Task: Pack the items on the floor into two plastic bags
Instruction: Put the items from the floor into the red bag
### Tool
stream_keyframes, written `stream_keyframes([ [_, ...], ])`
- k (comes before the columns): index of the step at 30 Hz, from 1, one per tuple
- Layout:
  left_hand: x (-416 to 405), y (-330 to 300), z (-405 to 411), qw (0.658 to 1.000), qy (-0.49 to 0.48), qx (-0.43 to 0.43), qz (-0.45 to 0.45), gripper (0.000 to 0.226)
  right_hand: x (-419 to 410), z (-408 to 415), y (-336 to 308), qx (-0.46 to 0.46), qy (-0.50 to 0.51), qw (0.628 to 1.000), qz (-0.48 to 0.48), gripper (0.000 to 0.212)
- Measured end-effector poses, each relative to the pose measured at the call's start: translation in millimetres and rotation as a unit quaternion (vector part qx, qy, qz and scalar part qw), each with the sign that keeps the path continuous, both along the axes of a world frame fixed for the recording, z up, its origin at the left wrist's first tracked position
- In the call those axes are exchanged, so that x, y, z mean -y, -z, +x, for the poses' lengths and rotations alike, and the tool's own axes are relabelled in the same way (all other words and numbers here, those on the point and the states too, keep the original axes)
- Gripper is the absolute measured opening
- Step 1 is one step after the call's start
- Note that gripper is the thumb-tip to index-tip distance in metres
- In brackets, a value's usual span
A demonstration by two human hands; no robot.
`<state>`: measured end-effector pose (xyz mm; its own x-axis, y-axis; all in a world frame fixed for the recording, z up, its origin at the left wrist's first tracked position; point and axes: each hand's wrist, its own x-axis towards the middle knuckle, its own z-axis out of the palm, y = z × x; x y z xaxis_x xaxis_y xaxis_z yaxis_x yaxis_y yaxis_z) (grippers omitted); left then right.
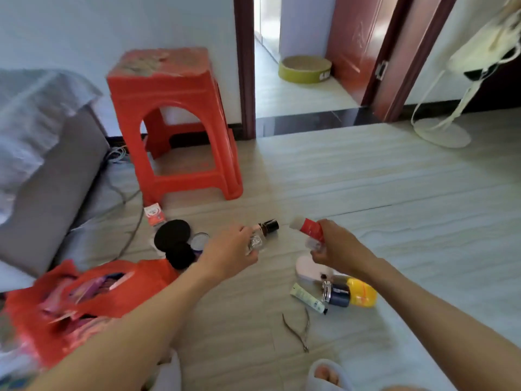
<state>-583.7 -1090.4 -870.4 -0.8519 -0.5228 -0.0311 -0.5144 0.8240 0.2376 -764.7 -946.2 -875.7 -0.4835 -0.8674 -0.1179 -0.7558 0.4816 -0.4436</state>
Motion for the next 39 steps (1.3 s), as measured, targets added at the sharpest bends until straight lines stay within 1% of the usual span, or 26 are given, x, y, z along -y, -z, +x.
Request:
stream_keyframes([
  [4,34.1,-74.4,43.8,0.998,-0.016,-0.028,-0.046,0.043,42.3,47.6,-64.0,0.015,-0.029,0.998,-0.049,0.037],
  [6,51.6,-94.6,80.7,0.997,-0.052,-0.053,-0.038,0.039,63.9,80.7,-79.9,0.05,-0.042,0.995,-0.078,0.029],
  [8,68.5,-99.3,125.3,0.99,-0.106,-0.098,-0.007,0.034,85.0,118.2,-86.7,0.08,-0.059,0.99,-0.097,0.025],
  [13,76.1,-77.5,235.3,0.955,-0.245,-0.166,0.036,0.021,128.3,213.6,-77.5,0.165,-0.121,0.973,-0.103,0.024],
  [14,72.0,-70.3,253.7,0.945,-0.271,-0.174,0.05,0.018,136.2,230.2,-70.0,0.172,-0.135,0.971,-0.1,0.022],
  [17,62.8,-41.4,300.2,0.913,-0.344,-0.198,0.09,0.02,154.8,272.8,-45.1,0.179,-0.175,0.966,-0.072,0.021],
  [20,59.1,-7.5,333.4,0.895,-0.39,-0.182,0.12,0.023,162.6,304.5,-27.2,0.163,-0.232,0.958,-0.038,0.021],
  [22,60.3,13.3,344.7,0.881,-0.419,-0.167,0.14,0.025,168.1,320.5,-18.3,0.181,-0.258,0.948,-0.039,0.023],
  [24,63.9,29.6,347.5,0.87,-0.435,-0.184,0.144,0.025,178.4,331.4,-7.5,0.173,-0.256,0.95,-0.051,0.024],
  [26,69.2,41.6,344.9,0.853,-0.455,-0.215,0.141,0.023,190.2,337.7,6.0,0.187,-0.252,0.947,-0.071,0.021],
  [27,72.8,47.2,342.2,0.836,-0.475,-0.233,0.147,0.026,195.0,340.0,13.6,0.2,-0.252,0.944,-0.067,0.023],
  [29,78.6,54.9,334.7,0.788,-0.516,-0.278,0.188,0.033,200.1,343.9,25.5,0.212,-0.254,0.943,-0.031,0.028],
  [31,84.2,59.5,325.9,0.744,-0.538,-0.317,0.237,0.028,202.7,343.5,38.6,0.222,-0.258,0.94,-0.004,0.025],
  [32,87.1,60.7,321.7,0.729,-0.54,-0.33,0.258,0.028,205.1,341.3,46.9,0.22,-0.262,0.94,0.005,0.022],
  [34,92.6,64.8,314.6,0.72,-0.531,-0.347,0.283,0.029,205.8,335.4,56.3,0.191,-0.27,0.943,0.034,0.024],
  [35,94.1,67.1,311.5,0.72,-0.524,-0.352,0.288,0.028,205.5,331.1,60.4,0.165,-0.273,0.946,0.052,0.029],
  [37,94.5,71.3,306.1,0.724,-0.516,-0.35,0.295,0.026,204.1,321.0,68.4,0.095,-0.285,0.951,0.074,0.048],
  [39,95.0,74.8,302.6,0.736,-0.515,-0.329,0.291,0.027,203.0,311.3,74.4,0.039,-0.308,0.948,0.075,0.058],
])
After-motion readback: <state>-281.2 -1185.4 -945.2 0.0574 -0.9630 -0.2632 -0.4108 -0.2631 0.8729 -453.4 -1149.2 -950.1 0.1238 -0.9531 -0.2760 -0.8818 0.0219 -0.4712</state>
